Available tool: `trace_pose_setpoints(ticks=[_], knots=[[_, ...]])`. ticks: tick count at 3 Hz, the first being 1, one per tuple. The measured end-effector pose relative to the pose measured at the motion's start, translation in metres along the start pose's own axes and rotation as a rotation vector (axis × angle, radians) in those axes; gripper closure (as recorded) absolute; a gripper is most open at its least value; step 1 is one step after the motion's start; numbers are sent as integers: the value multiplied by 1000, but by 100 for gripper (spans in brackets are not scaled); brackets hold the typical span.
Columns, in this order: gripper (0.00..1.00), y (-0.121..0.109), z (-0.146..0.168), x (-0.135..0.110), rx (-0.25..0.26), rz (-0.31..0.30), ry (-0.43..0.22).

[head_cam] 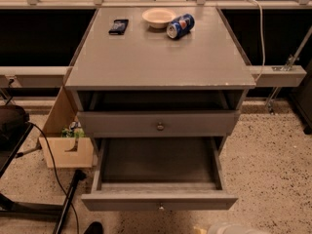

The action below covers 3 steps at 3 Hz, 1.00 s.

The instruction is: Close middle drawer

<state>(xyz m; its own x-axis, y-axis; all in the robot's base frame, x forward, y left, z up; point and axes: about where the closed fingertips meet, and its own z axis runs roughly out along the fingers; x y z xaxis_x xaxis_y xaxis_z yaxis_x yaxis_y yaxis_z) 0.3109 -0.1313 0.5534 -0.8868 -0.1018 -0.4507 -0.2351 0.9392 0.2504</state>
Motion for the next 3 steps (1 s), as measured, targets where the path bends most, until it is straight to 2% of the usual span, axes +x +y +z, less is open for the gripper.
trace_pose_setpoints(ticks=[1,2,3], knots=[[100,-8,3,20,31,51,2],[100,-6,3,16,28,38,-1],[100,-10,11,17,30,50,-28]])
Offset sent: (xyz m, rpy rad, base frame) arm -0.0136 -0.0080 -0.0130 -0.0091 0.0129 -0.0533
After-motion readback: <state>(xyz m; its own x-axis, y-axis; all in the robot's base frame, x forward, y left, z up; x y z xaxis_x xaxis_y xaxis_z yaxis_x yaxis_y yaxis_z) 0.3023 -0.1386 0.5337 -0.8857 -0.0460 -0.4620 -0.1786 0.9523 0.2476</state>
